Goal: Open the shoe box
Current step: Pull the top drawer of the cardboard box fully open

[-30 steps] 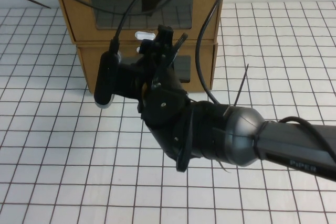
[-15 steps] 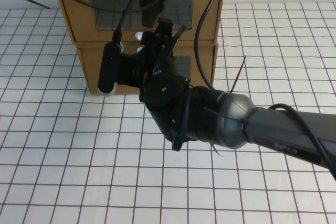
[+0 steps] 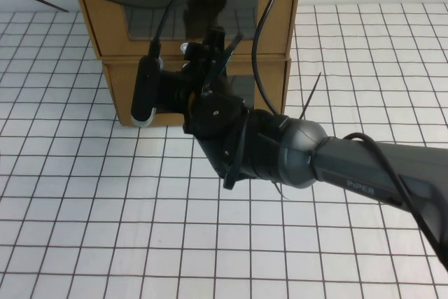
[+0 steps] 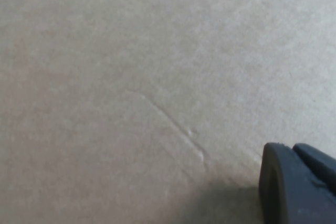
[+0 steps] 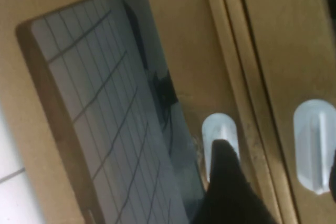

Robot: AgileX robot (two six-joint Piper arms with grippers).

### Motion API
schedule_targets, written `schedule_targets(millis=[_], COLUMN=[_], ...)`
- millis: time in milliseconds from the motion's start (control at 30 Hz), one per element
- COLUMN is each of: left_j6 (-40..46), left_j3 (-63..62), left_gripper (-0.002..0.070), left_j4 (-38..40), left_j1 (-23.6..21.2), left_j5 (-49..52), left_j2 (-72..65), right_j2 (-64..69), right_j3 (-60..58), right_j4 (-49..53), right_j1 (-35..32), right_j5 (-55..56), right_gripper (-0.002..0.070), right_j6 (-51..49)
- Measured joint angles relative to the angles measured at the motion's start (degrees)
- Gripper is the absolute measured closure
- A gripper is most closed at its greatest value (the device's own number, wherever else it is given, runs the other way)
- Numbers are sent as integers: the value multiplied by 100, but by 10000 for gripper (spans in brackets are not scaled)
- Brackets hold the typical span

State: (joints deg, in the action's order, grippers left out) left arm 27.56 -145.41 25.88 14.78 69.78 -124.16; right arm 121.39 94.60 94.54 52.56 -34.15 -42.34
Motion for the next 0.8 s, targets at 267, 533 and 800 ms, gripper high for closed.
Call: schedule_targets(millis=[267, 533, 800], left_j6=[0, 0, 0], left_j3=[0, 0, 0], left_gripper=[677, 677, 677], left_j4=[0, 0, 0], left_j1=[0, 0, 0], left_j5=[0, 0, 0], left_j2=[0, 0, 0], right_j2=[53, 82, 91], right_j3=[11, 21, 21], right_j4=[36, 122, 168], right_j1=[-25, -60, -125], right_j5=[167, 180, 239], right_gripper=[311, 310, 318], right_j6=[0, 0, 15])
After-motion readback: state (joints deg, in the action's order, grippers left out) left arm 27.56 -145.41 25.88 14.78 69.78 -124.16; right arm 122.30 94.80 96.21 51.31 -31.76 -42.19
